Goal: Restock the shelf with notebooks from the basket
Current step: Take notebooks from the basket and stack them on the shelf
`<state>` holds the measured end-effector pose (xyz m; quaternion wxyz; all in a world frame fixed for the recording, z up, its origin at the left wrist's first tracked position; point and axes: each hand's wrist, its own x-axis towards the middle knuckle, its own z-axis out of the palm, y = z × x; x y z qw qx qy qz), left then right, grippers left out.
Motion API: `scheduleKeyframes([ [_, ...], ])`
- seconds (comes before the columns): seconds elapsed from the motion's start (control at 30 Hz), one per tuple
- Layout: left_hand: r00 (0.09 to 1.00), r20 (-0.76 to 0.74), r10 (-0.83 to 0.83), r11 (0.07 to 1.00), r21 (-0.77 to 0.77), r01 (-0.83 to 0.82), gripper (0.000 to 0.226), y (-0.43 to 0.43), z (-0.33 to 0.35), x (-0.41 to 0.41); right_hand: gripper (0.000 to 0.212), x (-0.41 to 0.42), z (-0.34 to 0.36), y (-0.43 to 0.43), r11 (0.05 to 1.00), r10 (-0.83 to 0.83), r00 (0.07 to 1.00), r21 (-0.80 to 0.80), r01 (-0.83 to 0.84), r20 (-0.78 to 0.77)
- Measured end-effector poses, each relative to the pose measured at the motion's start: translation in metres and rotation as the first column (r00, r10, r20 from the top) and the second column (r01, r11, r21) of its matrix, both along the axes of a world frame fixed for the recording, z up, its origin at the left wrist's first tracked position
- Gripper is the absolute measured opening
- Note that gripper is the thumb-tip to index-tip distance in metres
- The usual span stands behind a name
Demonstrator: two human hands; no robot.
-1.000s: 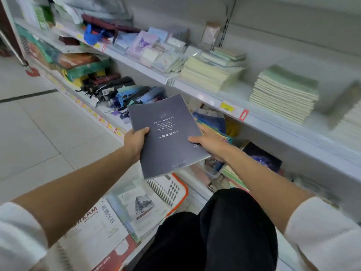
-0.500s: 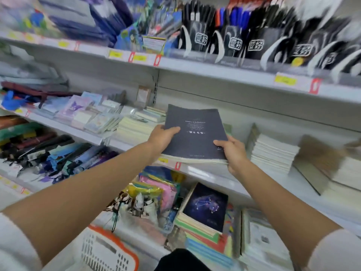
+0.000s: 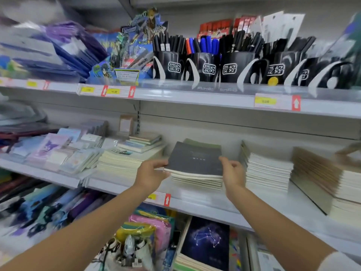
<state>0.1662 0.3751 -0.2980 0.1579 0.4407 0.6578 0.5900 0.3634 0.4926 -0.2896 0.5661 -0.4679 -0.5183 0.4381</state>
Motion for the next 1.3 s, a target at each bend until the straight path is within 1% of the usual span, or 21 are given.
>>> scheduleKeyframes([
  [0.03, 1.000, -0.015, 0.001, 1.000, 0.005, -0.001, 0.033, 0.004, 0.000, 0.001, 0.030, 0.003, 0.001, -0.006, 0.998, 0.046, 0.999, 0.044, -0.046, -0.012],
  [0.07, 1.000, -0.023, 0.004, 1.000, 0.020, -0.004, 0.033, 0.009, 0.000, 0.001, 0.036, 0.005, -0.001, -0.007, 0.992, 0.100, 0.995, 0.080, -0.101, 0.021],
  [0.1, 1.000, -0.013, 0.014, 1.000, 0.028, -0.014, 0.032, 0.014, 0.000, 0.001, 0.042, 0.009, -0.005, -0.008, 0.983, 0.142, 0.986, 0.107, -0.150, 0.083],
  [0.17, 0.997, 0.065, 0.043, 0.998, 0.047, -0.046, 0.030, 0.026, -0.001, -0.001, 0.060, 0.015, -0.016, -0.001, 0.964, 0.193, 0.947, 0.132, -0.232, 0.256],
  [0.23, 0.985, 0.160, 0.060, 0.996, 0.056, -0.069, 0.028, 0.039, -0.003, -0.004, 0.074, 0.018, -0.022, 0.010, 0.953, 0.162, 0.896, 0.169, -0.250, 0.413],
  [0.27, 0.981, 0.184, 0.065, 0.995, 0.066, -0.079, 0.027, 0.045, -0.003, -0.006, 0.075, 0.018, -0.023, 0.017, 0.949, 0.125, 0.877, 0.202, -0.243, 0.465],
  [0.33, 0.980, 0.185, 0.077, 0.994, 0.066, -0.091, 0.025, 0.056, -0.004, -0.005, 0.071, 0.018, -0.022, 0.030, 0.944, 0.095, 0.857, 0.228, -0.239, 0.507],
  [0.4, 0.984, 0.170, 0.060, 0.995, 0.066, -0.072, 0.032, 0.066, -0.003, -0.004, 0.069, 0.015, -0.021, 0.044, 0.949, 0.109, 0.856, 0.203, -0.241, 0.505],
  [0.5, 0.981, 0.189, 0.046, 0.995, 0.083, -0.063, 0.038, 0.077, -0.001, -0.001, 0.068, 0.009, -0.021, 0.060, 0.958, 0.103, 0.864, 0.185, -0.220, 0.493],
  [0.63, 0.968, 0.235, 0.085, 0.991, 0.081, -0.107, 0.038, 0.091, -0.001, -0.003, 0.067, 0.003, -0.022, 0.080, 0.962, 0.087, 0.857, 0.181, -0.205, 0.509],
  [0.73, 0.960, 0.245, 0.135, 0.985, 0.069, -0.156, 0.036, 0.099, -0.001, -0.003, 0.064, -0.001, -0.024, 0.086, 0.964, 0.117, 0.896, 0.169, -0.207, 0.429],
  [0.83, 0.940, 0.288, 0.182, 0.976, 0.067, -0.209, 0.033, 0.102, -0.004, -0.002, 0.064, -0.007, -0.032, 0.086, 0.960, 0.124, 0.916, 0.187, -0.208, 0.380],
  [0.93, 0.909, 0.381, 0.167, 0.968, 0.111, -0.225, 0.033, 0.104, -0.011, 0.001, 0.064, -0.011, -0.039, 0.088, 0.963, 0.103, 0.937, 0.202, -0.178, 0.333],
  [1.03, 0.909, 0.382, 0.165, 0.965, 0.127, -0.229, 0.032, 0.103, -0.014, 0.002, 0.065, -0.014, -0.042, 0.088, 0.966, 0.092, 0.944, 0.202, -0.162, 0.316],
  [1.07, 0.908, 0.386, 0.162, 0.966, 0.125, -0.225, 0.032, 0.101, -0.013, 0.001, 0.065, -0.015, -0.041, 0.087, 0.965, 0.065, 0.938, 0.218, -0.146, 0.340],
  [1.1, 0.907, 0.395, 0.146, 0.972, 0.115, -0.207, 0.031, 0.099, -0.012, -0.001, 0.064, -0.015, -0.039, 0.086, 0.962, 0.013, 0.919, 0.246, -0.119, 0.394],
  [1.13, 0.901, 0.418, 0.114, 0.980, 0.103, -0.172, 0.031, 0.095, -0.012, -0.004, 0.062, -0.016, -0.036, 0.083, 0.955, -0.065, 0.876, 0.284, -0.084, 0.478],
  [1.2, 0.873, 0.487, 0.027, 0.995, 0.071, -0.071, 0.028, 0.083, -0.015, -0.012, 0.054, -0.017, -0.029, 0.075, 0.925, -0.240, 0.721, 0.379, -0.034, 0.650],
  [1.23, 0.866, 0.500, 0.001, 0.998, 0.053, -0.032, 0.024, 0.076, -0.017, -0.016, 0.051, -0.019, -0.026, 0.071, 0.894, -0.305, 0.663, 0.446, -0.048, 0.684],
  [1.3, 0.876, 0.482, 0.003, 1.000, 0.019, -0.014, 0.014, 0.059, -0.019, -0.023, 0.045, -0.024, -0.025, 0.060, 0.812, -0.375, 0.622, 0.568, -0.138, 0.687],
])
